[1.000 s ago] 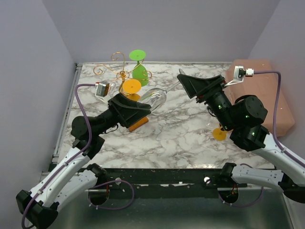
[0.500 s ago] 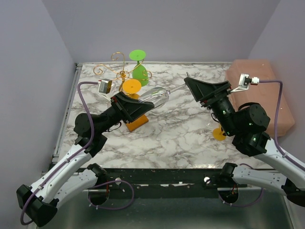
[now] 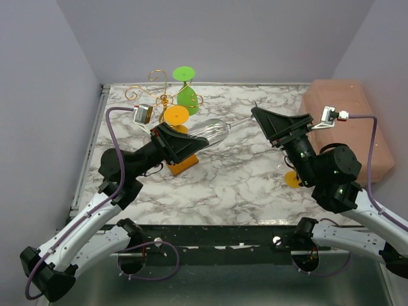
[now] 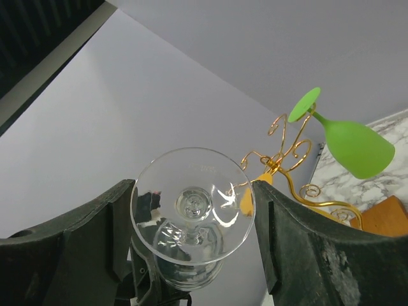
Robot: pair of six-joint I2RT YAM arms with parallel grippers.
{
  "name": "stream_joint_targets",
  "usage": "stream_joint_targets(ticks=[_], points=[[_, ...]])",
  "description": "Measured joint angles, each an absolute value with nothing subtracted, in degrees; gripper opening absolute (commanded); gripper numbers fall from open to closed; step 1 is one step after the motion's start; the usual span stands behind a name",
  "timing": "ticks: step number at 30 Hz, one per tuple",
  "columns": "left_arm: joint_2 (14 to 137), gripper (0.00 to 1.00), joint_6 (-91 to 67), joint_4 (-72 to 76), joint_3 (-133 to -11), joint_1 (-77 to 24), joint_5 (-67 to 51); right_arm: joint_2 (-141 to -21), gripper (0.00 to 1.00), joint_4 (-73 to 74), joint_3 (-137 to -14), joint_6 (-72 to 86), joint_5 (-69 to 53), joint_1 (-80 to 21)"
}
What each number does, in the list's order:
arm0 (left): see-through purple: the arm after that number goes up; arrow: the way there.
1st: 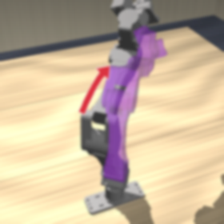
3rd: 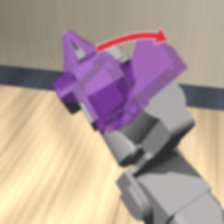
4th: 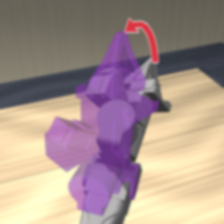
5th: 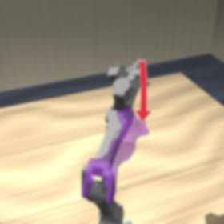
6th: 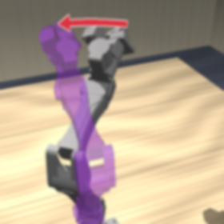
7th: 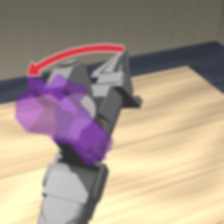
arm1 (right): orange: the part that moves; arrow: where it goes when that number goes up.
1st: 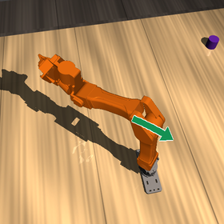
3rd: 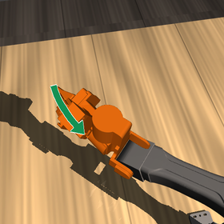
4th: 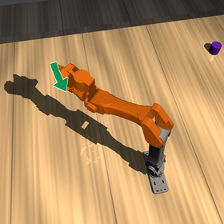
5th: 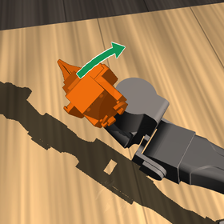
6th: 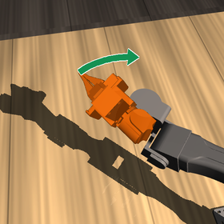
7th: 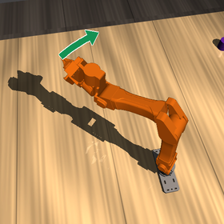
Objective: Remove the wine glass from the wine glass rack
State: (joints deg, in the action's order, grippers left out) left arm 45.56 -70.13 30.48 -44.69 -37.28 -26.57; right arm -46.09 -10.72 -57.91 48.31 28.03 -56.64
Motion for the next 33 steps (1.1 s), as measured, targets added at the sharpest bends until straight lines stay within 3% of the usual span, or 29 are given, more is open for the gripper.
stream_joint_targets(ticks=[11, 33], points=[[45.6, 0.00, -66.0, 20.8, -49.4, -37.5, -23.9, -43.4, 0.90, -3.6, -55.4, 44.7, 32.4, -56.6], [48.0, 0.00, -58.2, 4.6, -56.1, -38.3, -22.6, -38.8, 0.93, 11.7, -59.8, 36.6, 41.3, -56.6]])
